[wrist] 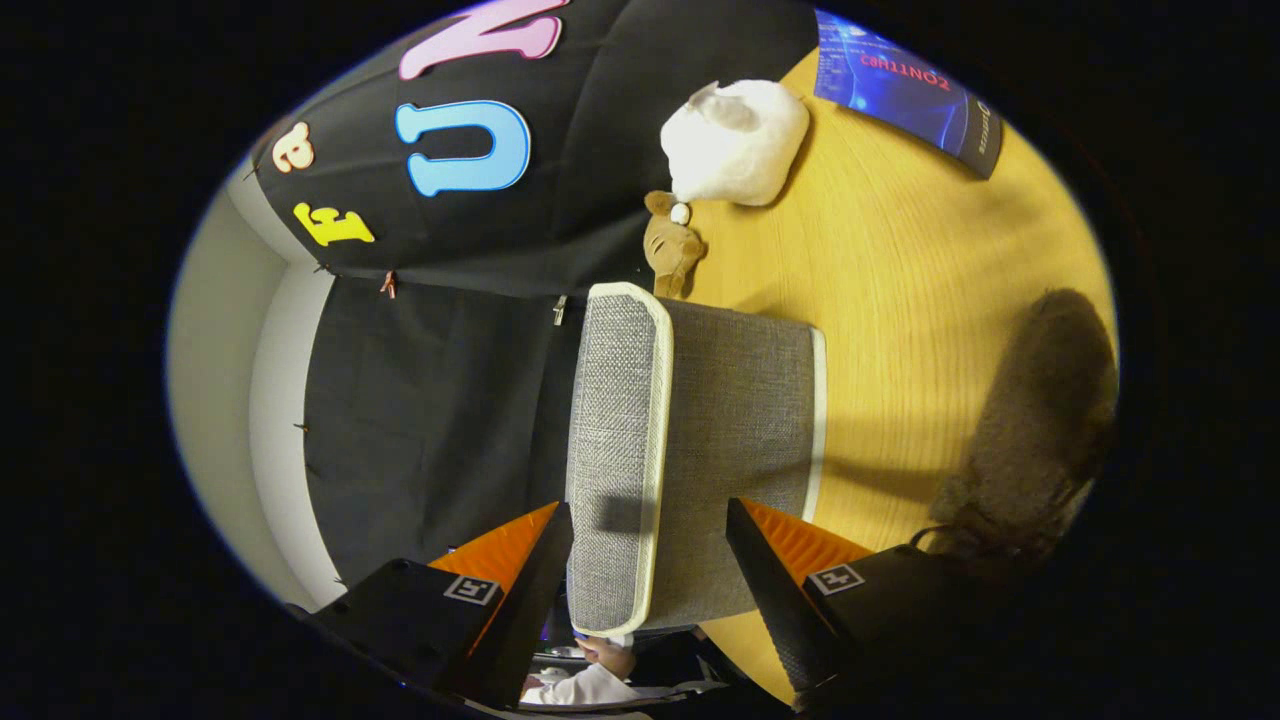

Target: Open the storage box then place both shoes into the box .Put the left shoe in first, then the right shoe, with the right side of both shoes facing outward in a uniform manner.

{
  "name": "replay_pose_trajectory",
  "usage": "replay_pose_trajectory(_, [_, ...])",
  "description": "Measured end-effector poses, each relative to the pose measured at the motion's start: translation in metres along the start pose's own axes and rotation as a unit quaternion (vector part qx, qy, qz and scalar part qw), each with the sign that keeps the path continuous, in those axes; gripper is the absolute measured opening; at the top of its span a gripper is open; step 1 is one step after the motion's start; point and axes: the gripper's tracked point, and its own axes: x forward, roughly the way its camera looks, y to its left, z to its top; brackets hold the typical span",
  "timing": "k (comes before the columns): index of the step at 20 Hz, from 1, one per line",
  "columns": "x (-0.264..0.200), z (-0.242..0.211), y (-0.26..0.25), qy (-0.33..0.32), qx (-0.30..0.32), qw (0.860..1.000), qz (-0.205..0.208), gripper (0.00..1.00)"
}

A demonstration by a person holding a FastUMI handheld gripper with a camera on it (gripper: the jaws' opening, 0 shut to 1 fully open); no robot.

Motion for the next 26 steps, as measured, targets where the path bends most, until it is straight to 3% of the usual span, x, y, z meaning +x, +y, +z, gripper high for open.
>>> replay_pose_trajectory(4, [0.008,0.003,0.008,-0.004,0.033,0.999,0.037,0.93])
replay_pose_trajectory(5, [0.008,0.002,0.008,-0.003,0.037,0.999,0.039,0.85])
replay_pose_trajectory(8, [0.008,0.004,0.016,-0.002,0.053,0.996,0.067,0.85])
replay_pose_trajectory(11, [0.009,0.002,0.008,0.006,0.057,0.997,0.060,0.53])
replay_pose_trajectory(13, [0.005,0.000,0.022,0.008,0.058,0.994,0.091,0.25])
replay_pose_trajectory(15, [0.003,0.008,0.032,-0.007,0.041,0.994,0.098,0.05])
replay_pose_trajectory(19, [0.001,0.006,0.051,-0.010,0.036,0.993,0.110,0.05])
replay_pose_trajectory(26, [0.017,0.009,0.142,-0.029,-0.025,0.990,0.134,0.05])
